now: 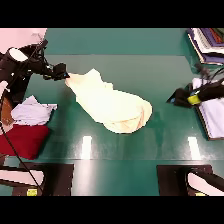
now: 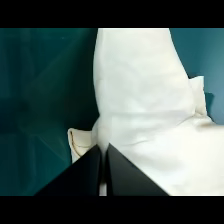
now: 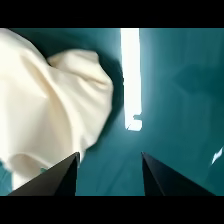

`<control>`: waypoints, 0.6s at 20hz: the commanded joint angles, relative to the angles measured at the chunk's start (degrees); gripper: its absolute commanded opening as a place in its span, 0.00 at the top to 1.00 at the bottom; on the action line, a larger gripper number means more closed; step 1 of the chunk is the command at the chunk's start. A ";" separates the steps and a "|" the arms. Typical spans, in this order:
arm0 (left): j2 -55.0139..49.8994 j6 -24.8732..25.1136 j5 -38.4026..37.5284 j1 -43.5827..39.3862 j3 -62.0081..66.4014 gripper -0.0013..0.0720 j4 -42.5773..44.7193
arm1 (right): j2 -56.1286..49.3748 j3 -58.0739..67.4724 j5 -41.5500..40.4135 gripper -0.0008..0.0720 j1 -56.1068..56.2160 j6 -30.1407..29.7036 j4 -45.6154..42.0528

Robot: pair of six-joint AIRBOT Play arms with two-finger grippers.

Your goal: Fold the shirts.

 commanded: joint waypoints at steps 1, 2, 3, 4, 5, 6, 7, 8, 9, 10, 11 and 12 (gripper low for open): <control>0.48 0.31 -1.20 0.02 0.87 0.95 -0.07 | -4.96 -10.51 -9.60 0.37 2.69 -4.66 7.61; 0.48 0.31 -1.53 0.02 0.87 0.95 -0.07 | -7.30 -10.73 -11.72 0.37 3.96 -5.84 9.88; 0.48 0.31 -1.73 0.02 0.87 0.95 -0.04 | -9.73 -10.21 -13.90 0.37 5.14 -6.99 12.22; 0.48 0.31 -1.88 0.02 0.87 0.95 -0.04 | -11.85 -9.22 -15.69 0.37 6.21 -7.82 13.92; 0.48 0.31 -2.16 0.02 0.87 0.95 -0.04 | -13.97 -7.56 -17.31 0.37 7.30 -7.85 14.29; 0.48 0.31 -2.45 0.02 0.87 0.95 -0.04 | -15.78 -5.84 -18.38 0.38 8.24 -7.82 14.08; 0.48 0.31 -2.73 0.02 0.87 0.95 -0.04 | -17.38 -4.02 -19.32 0.44 8.96 -7.82 14.08; 0.48 0.33 -2.86 0.02 0.87 0.95 -0.02 | -18.53 -2.32 -19.74 0.62 9.55 -7.82 13.92; 0.50 0.33 -2.97 0.02 0.87 0.95 0.11 | -19.47 -0.61 -19.78 0.82 9.99 -7.89 13.51; 0.50 0.31 -3.06 0.02 0.87 0.95 0.15 | -19.91 0.68 -19.78 0.96 10.12 -8.85 13.49; 0.59 0.28 -3.06 0.02 0.90 0.95 0.22 | -19.80 1.97 -19.74 0.97 10.12 -9.75 13.46; 1.18 0.13 -3.13 0.04 1.05 0.95 0.35 | -19.12 3.21 -19.71 0.97 10.01 -9.79 13.38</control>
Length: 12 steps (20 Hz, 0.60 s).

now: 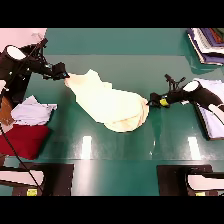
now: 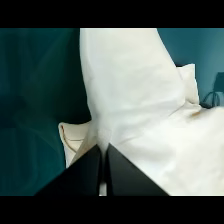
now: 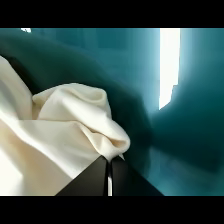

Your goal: Fold the shirts.

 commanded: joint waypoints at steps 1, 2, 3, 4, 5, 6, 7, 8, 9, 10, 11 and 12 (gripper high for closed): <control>1.88 -0.24 0.17 0.04 0.20 0.95 0.92 | 0.52 4.83 -1.46 0.97 0.26 -1.51 -1.09; 4.04 -0.24 1.01 0.04 0.20 0.95 1.51 | 3.10 6.27 -1.40 0.97 -0.37 -1.51 -3.06; 7.10 -0.22 2.16 0.09 0.37 0.95 2.12 | 5.92 8.04 -1.07 0.97 -1.27 -1.51 -5.18; 10.23 -0.20 2.71 0.09 1.38 0.95 3.08 | 9.42 10.51 -0.15 0.97 -2.43 -1.51 -7.23; 13.81 -0.20 2.71 0.09 3.23 0.95 4.09 | 12.81 12.96 0.55 0.97 -3.61 -1.51 -8.83; 17.27 -0.20 2.71 0.09 5.42 0.95 5.01 | 16.26 15.63 1.36 0.97 -4.76 -1.51 -9.94; 20.98 -0.17 2.71 0.09 7.93 0.95 5.31 | 19.87 18.62 2.43 0.97 -6.05 -1.51 -10.82; 24.30 -0.17 2.73 0.09 10.40 0.95 5.31 | 22.84 21.46 3.67 0.97 -7.10 -1.51 -11.43; 27.74 -0.17 2.71 0.09 13.03 0.95 5.29 | 25.79 24.37 5.11 0.97 -8.22 -1.51 -11.34; 30.71 -0.20 2.69 0.09 15.26 0.95 5.29 | 28.39 27.15 6.80 0.97 -9.14 -1.51 -11.37; 33.73 -0.22 2.69 0.09 17.51 0.95 5.27 | 30.62 29.46 8.35 0.97 -9.97 -1.53 -11.39; 36.22 -0.24 2.69 0.09 19.45 0.95 5.29 | 32.83 31.69 9.77 0.97 -10.78 -1.51 -11.39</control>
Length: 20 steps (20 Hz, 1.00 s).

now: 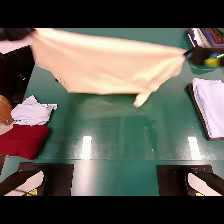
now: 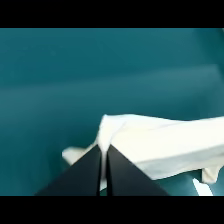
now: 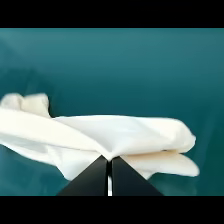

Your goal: Fold the shirts.

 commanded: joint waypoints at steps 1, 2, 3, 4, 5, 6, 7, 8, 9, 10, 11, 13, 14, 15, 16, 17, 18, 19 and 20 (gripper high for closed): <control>10.54 -0.17 0.48 0.07 7.63 0.95 1.05 | 8.81 8.59 5.29 0.97 -3.23 0.00 -1.44; 12.28 -0.46 0.44 0.07 9.25 0.95 1.03 | 10.86 10.27 5.81 0.97 -4.17 0.00 -1.44; 13.77 -1.01 0.37 0.07 10.97 0.95 1.03 | 12.59 11.67 5.95 0.97 -5.18 0.00 -1.46; 14.47 -1.70 0.07 0.07 12.74 0.95 0.96 | 14.05 13.29 6.64 0.97 -6.58 0.02 -1.46; 14.78 -1.86 -0.11 0.07 14.08 0.95 0.92 | 15.15 14.86 7.69 0.97 -8.13 0.02 -1.46; 14.84 -2.01 -0.68 0.07 15.45 0.95 0.39 | 16.04 16.41 8.87 0.97 -9.90 0.02 -1.44; 14.82 -2.01 -0.79 0.07 15.93 0.95 -0.26 | 16.48 18.03 10.19 0.97 -11.80 0.02 -1.44; 14.82 -2.03 -0.90 0.07 15.91 0.95 -0.39 | 16.44 19.63 11.74 0.97 -13.70 0.04 -1.42; 14.19 -2.01 -1.25 0.07 15.91 0.95 -0.37 | 15.82 20.85 13.31 0.97 -15.41 0.11 -1.27; 13.25 -1.99 -1.33 0.07 15.67 0.95 -0.31 | 14.73 22.03 15.47 0.97 -16.90 0.37 -1.20; 12.00 -1.97 -1.46 0.07 15.23 0.95 -0.33 | 13.20 22.69 17.75 0.97 -17.70 1.81 -1.20; 8.02 -1.86 -2.89 0.04 13.77 0.95 -0.15 | 8.76 22.69 22.34 0.97 -17.62 4.28 -1.20; 5.60 -1.84 -3.98 0.04 12.85 0.95 -0.15 | 6.14 21.53 23.74 0.97 -16.48 5.16 -1.29; 2.62 -1.81 -5.33 0.02 11.67 0.95 -0.07 | 3.82 19.47 24.13 0.97 -14.91 5.57 -1.36; -0.68 -1.81 -6.45 -0.46 10.27 0.95 0.28 | 1.29 16.44 24.06 0.97 -13.00 5.66 -1.44; -3.93 -1.81 -7.43 -1.07 8.94 0.95 0.87 | -1.36 13.29 23.82 0.97 -11.34 6.67 -1.49; -7.76 -1.81 -8.15 -2.21 7.52 0.95 2.32 | -4.33 9.62 22.97 0.97 -9.46 8.09 -1.49; -11.56 -1.81 -8.79 -3.30 6.27 0.95 4.20 | -7.34 6.01 21.22 0.97 -7.76 8.09 -1.51; -15.76 -1.81 -8.98 -4.55 4.90 0.95 6.10 | -10.27 2.99 18.73 0.97 -6.16 8.09 -1.92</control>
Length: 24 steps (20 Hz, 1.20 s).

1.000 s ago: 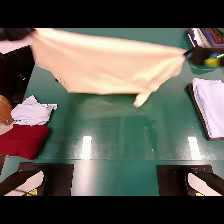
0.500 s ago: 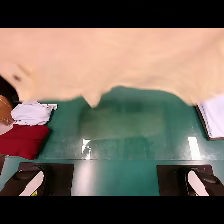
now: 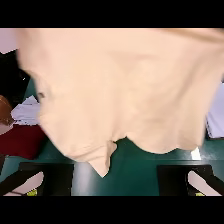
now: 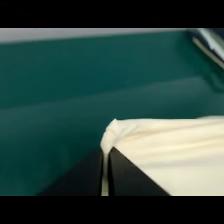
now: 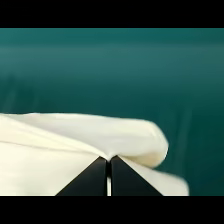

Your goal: Fold the shirts.

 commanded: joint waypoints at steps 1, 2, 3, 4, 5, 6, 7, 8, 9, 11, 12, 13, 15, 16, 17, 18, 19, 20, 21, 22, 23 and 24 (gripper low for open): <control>-13.27 0.09 -2.29 -3.02 -4.48 0.95 5.22 | -10.34 -9.97 -5.84 0.97 5.64 1.57 -1.75; -17.18 0.11 -1.51 -3.50 -5.27 0.95 6.08 | -13.35 -11.50 -8.76 0.97 6.99 1.57 -3.52; -21.40 0.13 0.02 -3.65 -5.40 0.95 6.64 | -16.76 -12.09 -11.54 0.97 8.07 1.53 -4.22; -24.98 0.11 2.10 -3.50 -5.40 0.95 6.64 | -19.78 -11.74 -13.64 0.97 8.70 1.53 -4.04; -27.61 0.09 4.02 -3.34 -5.40 0.95 6.71 | -22.80 -10.64 -15.23 0.97 9.05 1.51 -3.52; -29.62 0.00 5.68 -3.08 -5.40 0.95 6.67 | -25.24 -8.92 -15.89 0.97 9.16 1.51 -3.13; -30.69 -0.07 6.51 -2.75 -5.40 0.95 6.71 | -27.47 -6.82 -15.89 0.97 9.16 1.51 -3.15; -31.19 -0.42 7.10 -2.51 -5.40 0.95 6.64 | -29.55 -4.26 -15.34 0.97 9.16 1.53 -3.06; -31.21 -1.07 7.28 -2.12 -5.40 0.82 6.64 | -31.17 -1.84 -13.88 0.89 9.16 1.51 -3.08; -30.95 -3.34 4.59 -0.61 -4.55 0.23 6.62 | -32.96 2.56 -9.99 0.52 8.61 1.38 -2.99; -30.86 -4.07 0.87 0.46 -3.65 0.31 6.60 | -32.94 3.80 -8.04 0.52 8.55 -0.07 -1.95; -30.84 -4.00 -3.85 1.55 -2.82 0.33 6.60 | -32.30 4.22 -6.23 0.52 8.26 -1.81 -0.13; -29.99 -2.34 -12.35 3.30 -3.37 0.33 6.69 | -28.79 1.77 -3.93 0.52 7.61 -4.63 2.12; -28.65 -1.64 -14.21 4.04 -5.49 0.33 6.69 | -26.36 -1.07 -3.98 0.52 7.21 -5.49 2.91; -26.43 -1.38 -14.05 4.42 -8.66 0.33 6.71 | -23.19 -5.05 -4.31 0.52 6.82 -6.12 2.89; -23.41 -1.27 -12.85 4.48 -13.20 0.33 7.02 | -20.02 -9.09 -4.35 0.52 6.62 -6.62 2.91; -20.00 -0.83 -11.17 4.46 -18.16 0.33 7.52 | -16.63 -13.51 -4.28 0.52 6.03 -6.97 3.06; -16.11 -0.79 -9.44 4.48 -24.09 0.33 7.76 | -13.44 -17.49 -4.31 0.52 5.70 -7.13 4.20; -12.22 -0.17 -7.98 4.48 -30.38 0.33 8.20 | -10.25 -21.40 -4.35 0.52 4.85 -7.61 5.81; -9.01 0.11 -7.10 4.48 -35.95 0.33 8.98 | -7.65 -24.41 -4.35 0.52 4.15 -8.46 7.69; -5.86 0.07 -6.56 4.48 -41.92 0.33 9.44 | -5.16 -27.12 -4.35 0.52 3.39 -8.61 9.14; -3.34 0.07 -6.10 4.48 -47.08 0.33 9.11 | -3.04 -29.18 -4.44 0.52 2.78 -8.61 9.75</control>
